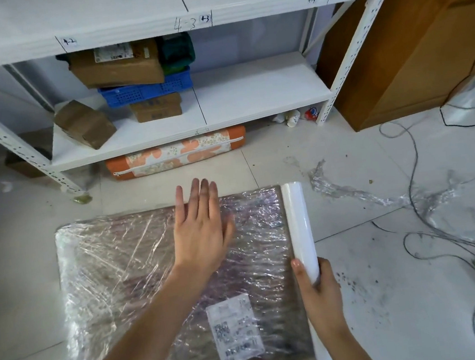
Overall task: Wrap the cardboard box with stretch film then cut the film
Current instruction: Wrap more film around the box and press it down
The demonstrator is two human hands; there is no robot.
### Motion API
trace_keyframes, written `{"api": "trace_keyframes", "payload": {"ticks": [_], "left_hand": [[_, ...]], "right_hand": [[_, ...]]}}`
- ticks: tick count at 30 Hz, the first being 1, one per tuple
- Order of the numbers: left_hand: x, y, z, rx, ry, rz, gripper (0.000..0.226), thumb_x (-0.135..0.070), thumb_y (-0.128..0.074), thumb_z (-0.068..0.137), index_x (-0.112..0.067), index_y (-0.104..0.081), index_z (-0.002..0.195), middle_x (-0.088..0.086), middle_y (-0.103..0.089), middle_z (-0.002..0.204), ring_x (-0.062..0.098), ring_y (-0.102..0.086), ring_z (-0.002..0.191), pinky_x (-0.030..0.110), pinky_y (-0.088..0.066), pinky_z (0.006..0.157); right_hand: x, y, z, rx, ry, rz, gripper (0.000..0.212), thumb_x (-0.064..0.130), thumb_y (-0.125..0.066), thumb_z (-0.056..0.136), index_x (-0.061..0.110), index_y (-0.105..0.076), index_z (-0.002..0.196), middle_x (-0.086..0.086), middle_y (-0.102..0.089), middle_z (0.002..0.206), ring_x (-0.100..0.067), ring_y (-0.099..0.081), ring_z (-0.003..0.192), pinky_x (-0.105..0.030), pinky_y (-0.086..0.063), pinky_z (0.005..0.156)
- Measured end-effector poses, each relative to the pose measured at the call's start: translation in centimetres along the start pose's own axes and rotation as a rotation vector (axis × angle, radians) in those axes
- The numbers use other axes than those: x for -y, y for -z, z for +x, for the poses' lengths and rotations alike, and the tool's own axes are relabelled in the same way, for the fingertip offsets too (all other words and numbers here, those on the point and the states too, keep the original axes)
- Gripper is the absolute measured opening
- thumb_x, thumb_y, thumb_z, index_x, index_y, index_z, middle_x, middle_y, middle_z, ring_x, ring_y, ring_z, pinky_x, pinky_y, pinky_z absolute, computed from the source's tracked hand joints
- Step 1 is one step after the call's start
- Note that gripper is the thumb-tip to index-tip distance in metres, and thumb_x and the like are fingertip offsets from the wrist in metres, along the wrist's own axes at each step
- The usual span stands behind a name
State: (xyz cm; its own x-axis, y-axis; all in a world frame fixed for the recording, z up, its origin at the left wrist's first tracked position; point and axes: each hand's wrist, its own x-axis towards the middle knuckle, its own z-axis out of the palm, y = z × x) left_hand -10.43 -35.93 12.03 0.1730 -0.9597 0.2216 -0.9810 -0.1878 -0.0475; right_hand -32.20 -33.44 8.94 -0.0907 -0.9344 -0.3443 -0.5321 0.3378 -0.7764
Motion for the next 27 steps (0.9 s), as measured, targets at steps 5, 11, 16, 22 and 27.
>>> {"api": "trace_keyframes", "payload": {"ticks": [5,11,16,22,27], "left_hand": [[-3.0,-2.1,-0.5,0.092,-0.142,-0.008,0.066,-0.047,-0.019,0.097,-0.001,-0.024,0.144,0.02,-0.032,0.149,0.03,-0.026,0.14,0.047,-0.015,0.113],[-3.3,-1.2,1.3,0.024,0.021,-0.093,0.056,-0.045,-0.026,0.094,-0.007,-0.058,0.119,0.011,-0.059,0.107,0.028,-0.055,0.096,0.039,-0.036,0.09],[-4.0,-1.1,2.5,0.058,0.085,-0.048,0.046,-0.042,-0.027,0.095,-0.008,-0.058,0.091,0.011,-0.055,0.09,0.026,-0.049,0.079,0.039,-0.043,0.072],[-4.2,-0.8,3.2,0.165,0.073,-0.018,0.054,-0.045,-0.017,0.092,-0.01,-0.057,0.098,0.008,-0.054,0.095,0.025,-0.047,0.084,0.037,-0.037,0.076],[-4.8,0.3,5.2,0.296,0.172,-0.062,0.061,-0.052,-0.012,0.094,-0.013,-0.05,0.122,0.007,-0.054,0.12,0.025,-0.045,0.113,0.038,-0.031,0.099]], "right_hand": [[-0.3,0.1,0.5,0.037,-0.017,0.045,0.051,0.067,-0.048,0.069,0.021,-0.051,0.089,0.001,-0.061,0.08,-0.014,-0.061,0.071,-0.028,-0.05,0.058],[-1.0,0.5,0.6,0.104,-0.062,0.121,0.051,0.066,-0.054,0.07,0.02,-0.051,0.092,0.002,-0.06,0.085,-0.013,-0.061,0.079,-0.03,-0.053,0.067],[-0.5,2.3,1.5,0.231,-0.094,0.194,0.024,0.045,-0.056,0.087,0.022,-0.054,0.096,0.006,-0.063,0.092,-0.005,-0.058,0.084,-0.023,-0.042,0.065],[0.7,2.5,3.3,0.297,0.011,0.202,0.022,0.05,-0.053,0.086,0.031,-0.052,0.095,0.005,-0.063,0.095,0.0,-0.058,0.082,-0.014,-0.042,0.067],[0.6,1.8,3.5,0.304,0.078,0.193,0.063,0.063,-0.046,0.077,0.007,-0.052,0.106,-0.014,-0.063,0.1,-0.022,-0.061,0.095,-0.032,-0.052,0.078]]}}
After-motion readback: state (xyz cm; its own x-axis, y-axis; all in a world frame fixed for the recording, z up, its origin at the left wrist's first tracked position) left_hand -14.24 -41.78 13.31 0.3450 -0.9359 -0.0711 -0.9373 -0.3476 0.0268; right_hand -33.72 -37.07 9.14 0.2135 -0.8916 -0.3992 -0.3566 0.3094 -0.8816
